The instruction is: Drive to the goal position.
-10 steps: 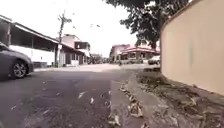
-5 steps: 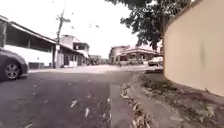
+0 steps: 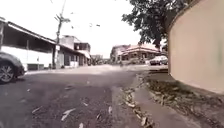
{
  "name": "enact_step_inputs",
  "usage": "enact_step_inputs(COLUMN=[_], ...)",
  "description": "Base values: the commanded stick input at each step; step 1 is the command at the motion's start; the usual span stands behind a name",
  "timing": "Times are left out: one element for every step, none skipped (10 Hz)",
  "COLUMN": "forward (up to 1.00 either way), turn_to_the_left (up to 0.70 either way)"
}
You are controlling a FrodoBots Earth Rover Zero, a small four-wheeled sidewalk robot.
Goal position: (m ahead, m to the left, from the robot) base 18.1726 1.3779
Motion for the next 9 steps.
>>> enact_step_inputs(forward=[0.70,0.70,0.70,0.70,0.70,0.70,0.70,0.70,0.70], turn_to_the_left=[0.00,0.00,0.00,0.00,0.00,0.00,0.00,0.00,0.00])
